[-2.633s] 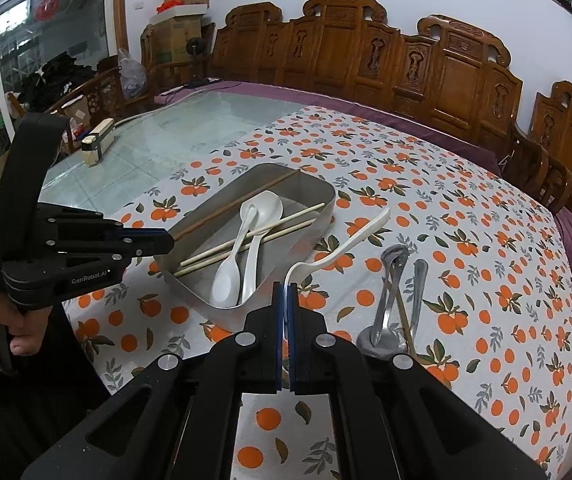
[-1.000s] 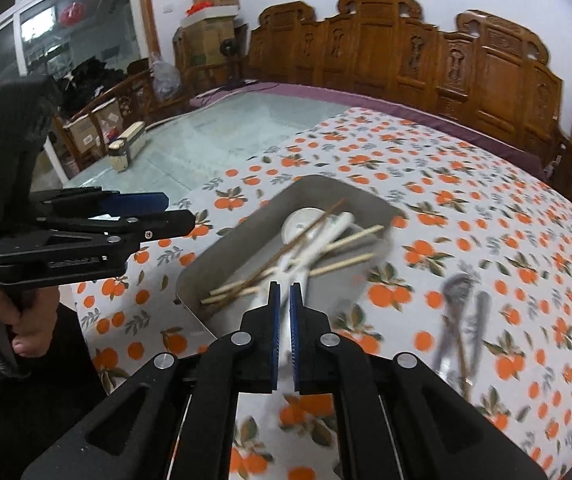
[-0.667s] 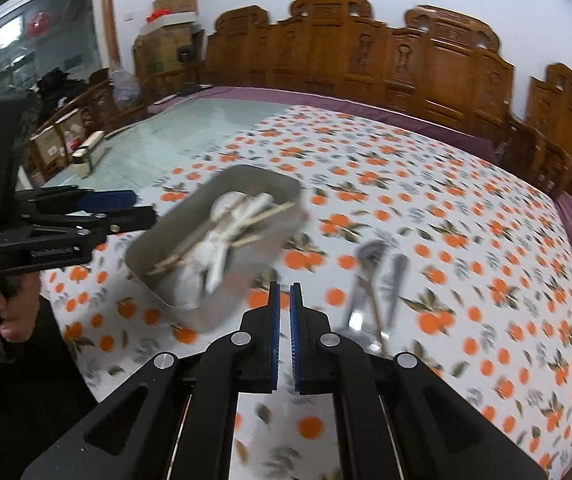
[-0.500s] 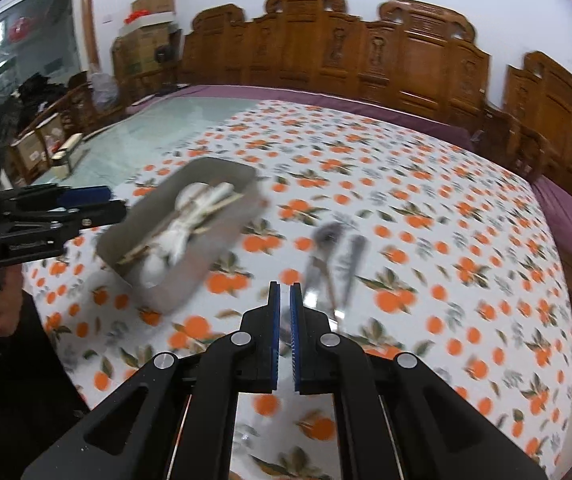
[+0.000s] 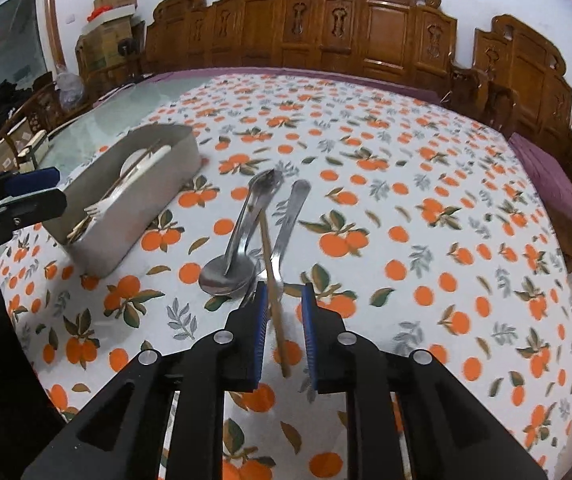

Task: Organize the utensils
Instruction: 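Move both grippers back toward the metal utensils and last chopstick, then grasp the last chopstick with the right gripper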

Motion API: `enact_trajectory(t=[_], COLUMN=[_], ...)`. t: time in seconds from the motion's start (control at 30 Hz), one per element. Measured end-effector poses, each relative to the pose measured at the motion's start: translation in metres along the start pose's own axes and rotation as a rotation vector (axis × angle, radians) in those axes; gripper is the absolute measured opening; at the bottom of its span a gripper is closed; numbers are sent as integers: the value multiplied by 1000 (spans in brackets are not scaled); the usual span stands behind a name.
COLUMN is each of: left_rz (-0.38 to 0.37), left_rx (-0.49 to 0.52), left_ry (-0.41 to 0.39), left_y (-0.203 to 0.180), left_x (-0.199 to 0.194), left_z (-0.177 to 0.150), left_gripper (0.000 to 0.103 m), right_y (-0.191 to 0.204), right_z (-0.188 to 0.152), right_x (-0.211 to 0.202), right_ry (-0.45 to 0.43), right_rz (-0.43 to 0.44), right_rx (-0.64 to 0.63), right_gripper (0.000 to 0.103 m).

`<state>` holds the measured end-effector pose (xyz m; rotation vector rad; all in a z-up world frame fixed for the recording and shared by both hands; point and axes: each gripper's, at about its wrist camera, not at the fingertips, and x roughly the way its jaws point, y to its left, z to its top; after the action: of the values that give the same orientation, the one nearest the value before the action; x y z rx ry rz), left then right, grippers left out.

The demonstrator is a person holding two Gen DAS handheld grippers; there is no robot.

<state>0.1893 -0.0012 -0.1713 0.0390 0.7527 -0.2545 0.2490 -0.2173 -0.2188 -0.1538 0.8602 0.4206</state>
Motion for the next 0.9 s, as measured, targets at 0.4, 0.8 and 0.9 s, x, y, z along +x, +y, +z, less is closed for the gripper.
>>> enact_trajectory(t=[0.4,0.8,0.9], left_rz=[5,6,9], left_rx=[-7,19,25], left_ry=[-3,22,24], left_y=[-7,-17,-19], left_x=[5,14,15], left_z=[0,-4,-5], left_gripper=[66,66,66], right_y=[6,6,10], right_z=[28,44,46], right_x=[50,77,79], right_ry=[16,64,73], right_rz=[75,101,103], right_rx=[-34,-87,-113], right_gripper=[19,19,18])
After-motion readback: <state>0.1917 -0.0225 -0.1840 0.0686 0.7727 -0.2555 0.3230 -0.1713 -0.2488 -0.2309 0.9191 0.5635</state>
